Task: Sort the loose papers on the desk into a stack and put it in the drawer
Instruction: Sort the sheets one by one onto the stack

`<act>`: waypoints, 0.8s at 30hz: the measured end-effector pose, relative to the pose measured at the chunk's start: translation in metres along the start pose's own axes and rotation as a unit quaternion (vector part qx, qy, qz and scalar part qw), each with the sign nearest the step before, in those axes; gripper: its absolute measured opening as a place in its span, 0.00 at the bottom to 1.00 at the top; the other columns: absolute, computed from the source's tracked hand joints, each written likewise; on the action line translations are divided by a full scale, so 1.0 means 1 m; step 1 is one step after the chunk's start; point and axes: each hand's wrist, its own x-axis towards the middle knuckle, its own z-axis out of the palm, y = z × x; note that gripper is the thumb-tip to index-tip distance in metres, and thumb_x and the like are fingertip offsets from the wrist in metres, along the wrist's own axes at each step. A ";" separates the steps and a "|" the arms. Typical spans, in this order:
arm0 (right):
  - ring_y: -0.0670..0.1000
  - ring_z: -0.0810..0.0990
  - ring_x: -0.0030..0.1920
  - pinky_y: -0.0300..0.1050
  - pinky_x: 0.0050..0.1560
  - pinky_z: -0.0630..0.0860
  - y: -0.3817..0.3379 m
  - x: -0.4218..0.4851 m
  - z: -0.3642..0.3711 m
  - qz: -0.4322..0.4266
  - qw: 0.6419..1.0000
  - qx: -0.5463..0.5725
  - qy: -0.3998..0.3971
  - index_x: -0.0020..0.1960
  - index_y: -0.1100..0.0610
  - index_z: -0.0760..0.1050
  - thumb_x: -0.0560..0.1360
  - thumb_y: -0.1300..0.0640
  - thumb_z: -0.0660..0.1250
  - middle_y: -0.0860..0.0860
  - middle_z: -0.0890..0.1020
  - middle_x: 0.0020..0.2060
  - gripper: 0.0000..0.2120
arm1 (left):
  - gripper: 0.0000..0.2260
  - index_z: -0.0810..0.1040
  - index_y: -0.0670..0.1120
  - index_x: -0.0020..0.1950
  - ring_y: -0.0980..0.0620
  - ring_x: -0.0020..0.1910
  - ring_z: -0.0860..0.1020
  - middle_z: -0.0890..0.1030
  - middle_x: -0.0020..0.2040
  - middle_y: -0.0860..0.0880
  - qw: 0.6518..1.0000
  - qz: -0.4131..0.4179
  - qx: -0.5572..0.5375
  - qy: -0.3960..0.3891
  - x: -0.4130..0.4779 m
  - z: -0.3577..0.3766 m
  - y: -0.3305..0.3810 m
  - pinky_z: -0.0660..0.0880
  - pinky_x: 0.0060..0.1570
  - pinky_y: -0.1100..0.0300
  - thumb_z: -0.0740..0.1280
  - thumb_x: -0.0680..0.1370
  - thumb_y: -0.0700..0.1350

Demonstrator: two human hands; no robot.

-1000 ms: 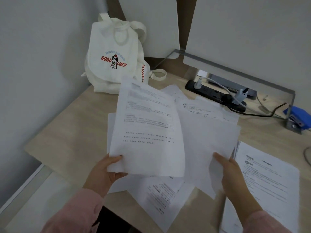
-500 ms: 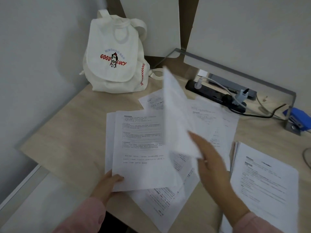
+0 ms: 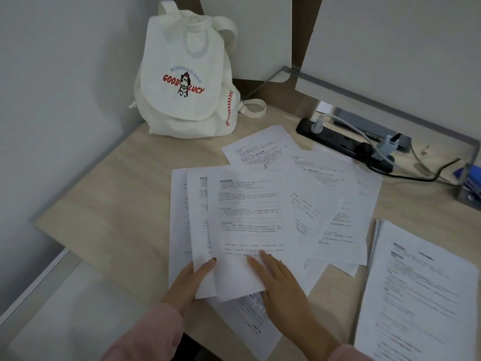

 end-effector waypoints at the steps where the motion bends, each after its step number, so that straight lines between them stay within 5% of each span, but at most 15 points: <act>1: 0.52 0.77 0.62 0.45 0.63 0.65 0.001 0.001 0.002 -0.004 1.000 0.023 0.003 0.70 0.48 0.64 0.73 0.53 0.53 0.53 0.75 0.65 0.25 | 0.22 0.73 0.51 0.63 0.47 0.58 0.77 0.79 0.57 0.49 1.000 -0.004 0.001 -0.006 -0.001 0.002 0.001 0.71 0.64 0.48 0.69 0.72 0.56; 4: 0.54 0.68 0.70 0.49 0.70 0.56 -0.003 0.007 0.005 -0.042 0.996 0.071 -0.028 0.73 0.43 0.55 0.76 0.52 0.49 0.54 0.67 0.72 0.25 | 0.27 0.74 0.50 0.62 0.48 0.57 0.78 0.80 0.57 0.50 1.000 -0.017 -0.015 -0.016 -0.001 0.004 0.001 0.71 0.64 0.48 0.71 0.66 0.60; 6: 0.51 0.57 0.75 0.41 0.72 0.47 -0.006 0.010 0.004 -0.062 0.993 0.079 -0.064 0.73 0.39 0.47 0.76 0.46 0.46 0.50 0.57 0.75 0.25 | 0.22 0.75 0.49 0.63 0.47 0.57 0.78 0.80 0.58 0.49 0.999 -0.013 -0.027 -0.012 0.000 0.004 0.001 0.71 0.64 0.47 0.69 0.72 0.54; 9: 0.43 0.49 0.75 0.34 0.71 0.44 -0.007 0.010 -0.003 -0.041 0.970 0.194 -0.142 0.70 0.37 0.44 0.75 0.47 0.57 0.44 0.51 0.76 0.30 | 0.14 0.76 0.47 0.61 0.49 0.52 0.78 0.81 0.53 0.49 1.000 0.008 -0.007 0.006 0.002 0.004 0.002 0.74 0.58 0.50 0.66 0.75 0.45; 11: 0.42 0.54 0.73 0.38 0.72 0.50 -0.005 0.011 -0.016 0.034 0.920 0.368 -0.132 0.71 0.39 0.53 0.72 0.54 0.62 0.43 0.57 0.73 0.31 | 0.10 0.76 0.48 0.57 0.53 0.46 0.77 0.80 0.48 0.50 0.998 0.035 0.025 0.037 0.001 0.002 0.004 0.73 0.50 0.54 0.65 0.76 0.41; 13: 0.46 0.64 0.69 0.45 0.70 0.61 0.007 0.015 -0.028 0.173 0.874 0.454 -0.001 0.69 0.46 0.61 0.72 0.58 0.61 0.47 0.66 0.68 0.27 | 0.10 0.75 0.47 0.58 0.53 0.45 0.76 0.79 0.48 0.49 0.994 0.066 0.048 0.069 0.001 -0.002 0.005 0.71 0.50 0.56 0.64 0.77 0.40; 16: 0.54 0.75 0.56 0.45 0.50 0.72 0.034 0.019 -0.041 0.375 0.769 0.506 0.108 0.64 0.56 0.69 0.75 0.62 0.61 0.53 0.75 0.57 0.18 | 0.12 0.75 0.43 0.61 0.48 0.49 0.74 0.77 0.52 0.46 0.985 0.092 0.089 0.116 0.002 -0.012 0.005 0.67 0.51 0.57 0.63 0.78 0.40; 19: 0.51 0.73 0.41 0.42 0.43 0.71 0.048 0.019 -0.050 0.420 0.662 0.609 0.122 0.42 0.58 0.70 0.73 0.64 0.60 0.54 0.74 0.40 0.03 | 0.14 0.73 0.41 0.64 0.48 0.51 0.72 0.77 0.58 0.41 0.976 0.096 0.113 0.159 0.005 -0.021 0.003 0.66 0.51 0.57 0.61 0.78 0.39; 21: 0.51 0.71 0.36 0.42 0.42 0.73 0.051 0.024 -0.051 0.444 0.591 0.661 0.129 0.35 0.59 0.68 0.74 0.68 0.59 0.55 0.71 0.34 0.10 | 0.15 0.71 0.41 0.66 0.45 0.54 0.73 0.76 0.61 0.40 0.973 0.086 0.123 0.176 0.006 -0.024 0.001 0.66 0.53 0.56 0.60 0.79 0.39; 24: 0.51 0.68 0.30 0.39 0.33 0.71 0.047 0.033 -0.050 0.453 0.589 0.662 0.097 0.32 0.59 0.68 0.73 0.69 0.60 0.55 0.70 0.31 0.12 | 0.16 0.70 0.40 0.66 0.41 0.61 0.73 0.75 0.64 0.40 0.973 0.067 0.136 0.175 0.009 -0.026 -0.003 0.66 0.55 0.54 0.60 0.78 0.38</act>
